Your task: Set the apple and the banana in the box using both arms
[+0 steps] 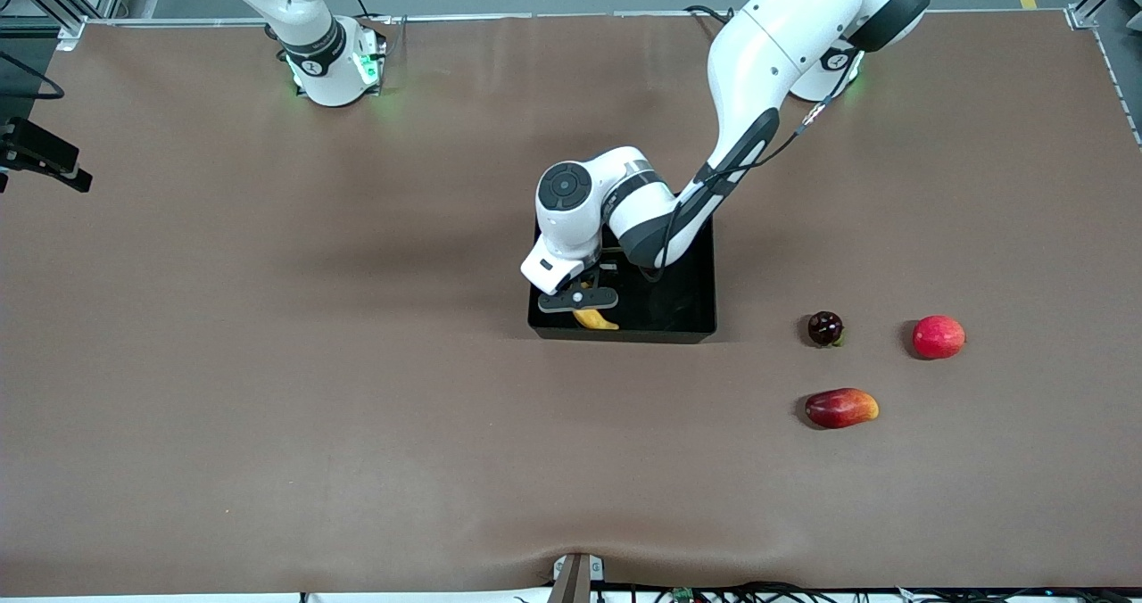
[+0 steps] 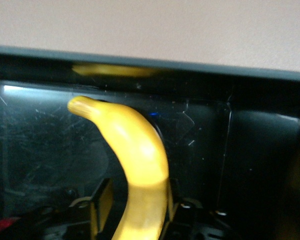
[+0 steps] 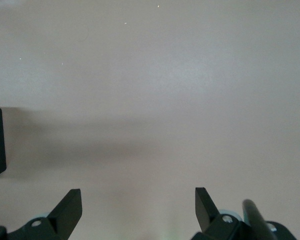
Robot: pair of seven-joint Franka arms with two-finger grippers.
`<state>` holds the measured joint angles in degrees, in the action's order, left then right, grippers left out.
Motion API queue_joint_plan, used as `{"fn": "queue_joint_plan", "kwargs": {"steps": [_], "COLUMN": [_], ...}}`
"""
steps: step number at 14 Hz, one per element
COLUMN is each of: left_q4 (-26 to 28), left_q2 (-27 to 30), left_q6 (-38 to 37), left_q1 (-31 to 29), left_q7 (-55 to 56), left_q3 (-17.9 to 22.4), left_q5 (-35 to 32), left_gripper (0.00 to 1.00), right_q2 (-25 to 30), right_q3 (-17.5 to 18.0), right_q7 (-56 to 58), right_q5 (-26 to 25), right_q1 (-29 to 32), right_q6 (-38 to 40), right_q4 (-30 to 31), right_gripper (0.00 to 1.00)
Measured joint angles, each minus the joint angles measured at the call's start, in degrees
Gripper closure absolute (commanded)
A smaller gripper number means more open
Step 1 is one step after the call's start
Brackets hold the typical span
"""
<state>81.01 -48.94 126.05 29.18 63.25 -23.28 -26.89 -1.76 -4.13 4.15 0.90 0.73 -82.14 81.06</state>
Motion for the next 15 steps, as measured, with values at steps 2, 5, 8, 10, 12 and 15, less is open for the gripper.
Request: {"fn": "queue_joint_plan", "kwargs": {"steps": [2, 5, 8, 10, 12, 15], "left_q4": [-0.92, -1.96, -2.43, -2.46, -2.44, -2.31], "left_q2": [0.36, 3.58, 10.49, 15.34, 19.6, 25.11], "left_q6": [-0.01, -1.17, -6.36, -11.12, -16.64, -19.93], "left_q1": [-0.31, -3.13, -7.54, -10.49, -13.19, -18.42], "left_q7": [-0.45, -1.21, -4.47, -5.75, -8.92, -14.49], "left_q3": [0.11, 0.27, 0.14, 0.02, -0.02, -0.05], "left_q5": [-0.42, -0.61, -0.58, -0.45, -0.43, 0.66], "left_gripper": [0.0, 0.0, 0.0, 0.0, 0.0, 0.0], "right_q2": [0.0, 0.0, -0.04, -0.09, -0.21, -0.51], "right_q3": [0.0, -0.06, -0.15, -0.15, -0.14, -0.11], "right_q7": [0.0, -0.01, -0.01, -0.01, -0.01, -0.01], "right_q5": [0.0, 0.0, 0.0, 0.0, 0.0, 0.0], "right_q1": [0.0, 0.03, 0.12, 0.14, 0.14, 0.14], "right_q6": [-0.04, -0.08, -0.56, -1.05, -1.41, -1.53], "right_q4": [0.0, 0.0, 0.0, 0.0, 0.0, 0.03], "right_gripper": [0.0, 0.0, 0.0, 0.0, 0.0, 0.0]}}
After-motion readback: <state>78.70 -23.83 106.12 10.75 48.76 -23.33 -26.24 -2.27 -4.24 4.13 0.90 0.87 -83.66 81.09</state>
